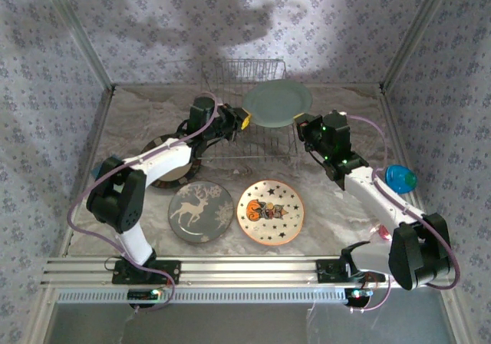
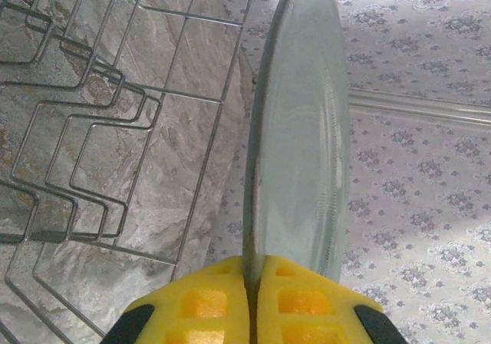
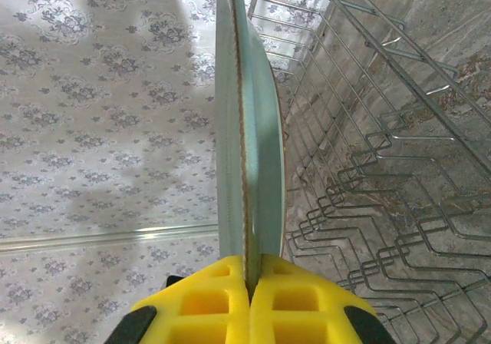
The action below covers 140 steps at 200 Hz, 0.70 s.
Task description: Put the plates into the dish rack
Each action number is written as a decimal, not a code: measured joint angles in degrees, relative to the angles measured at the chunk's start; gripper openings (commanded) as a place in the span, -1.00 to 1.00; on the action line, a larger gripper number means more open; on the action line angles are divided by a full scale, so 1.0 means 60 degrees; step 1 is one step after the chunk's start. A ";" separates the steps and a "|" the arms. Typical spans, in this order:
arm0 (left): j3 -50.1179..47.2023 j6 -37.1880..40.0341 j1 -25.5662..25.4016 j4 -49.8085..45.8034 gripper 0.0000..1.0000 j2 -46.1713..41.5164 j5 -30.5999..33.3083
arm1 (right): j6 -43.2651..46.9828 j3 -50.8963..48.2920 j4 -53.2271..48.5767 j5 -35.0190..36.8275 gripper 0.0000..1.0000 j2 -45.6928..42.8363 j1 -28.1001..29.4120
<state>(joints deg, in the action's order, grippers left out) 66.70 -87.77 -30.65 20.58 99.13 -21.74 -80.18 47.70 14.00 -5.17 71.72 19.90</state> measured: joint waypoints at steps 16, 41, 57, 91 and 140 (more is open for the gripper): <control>-0.0022 0.0000 0.0011 0.0062 -1.00 0.0015 -0.0022 | 0.0000 0.0000 0.0000 -0.0004 -0.89 0.0051 -0.0011; -0.0022 0.0007 0.0040 0.0117 -1.00 0.0018 -0.0029 | -0.0011 0.0000 0.0004 -0.0066 -0.53 0.0131 -0.0025; -0.0025 0.0007 0.0055 0.0102 -1.00 0.0018 -0.0033 | 0.0084 -0.0018 0.0004 -0.0197 -0.28 0.0138 -0.0025; -0.0076 0.0047 0.0073 0.0091 -1.00 0.0018 -0.0069 | 0.0084 -0.0033 0.0168 -0.0375 0.18 0.0138 -0.0025; -0.0076 0.0226 0.0120 0.0055 -1.00 0.0018 -0.0138 | 0.0069 -0.0033 0.0299 -0.0583 0.55 0.0291 -0.0044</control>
<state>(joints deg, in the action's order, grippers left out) 66.24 -86.41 -29.93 20.91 99.24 -22.57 -79.77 47.51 15.79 -8.67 73.47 19.64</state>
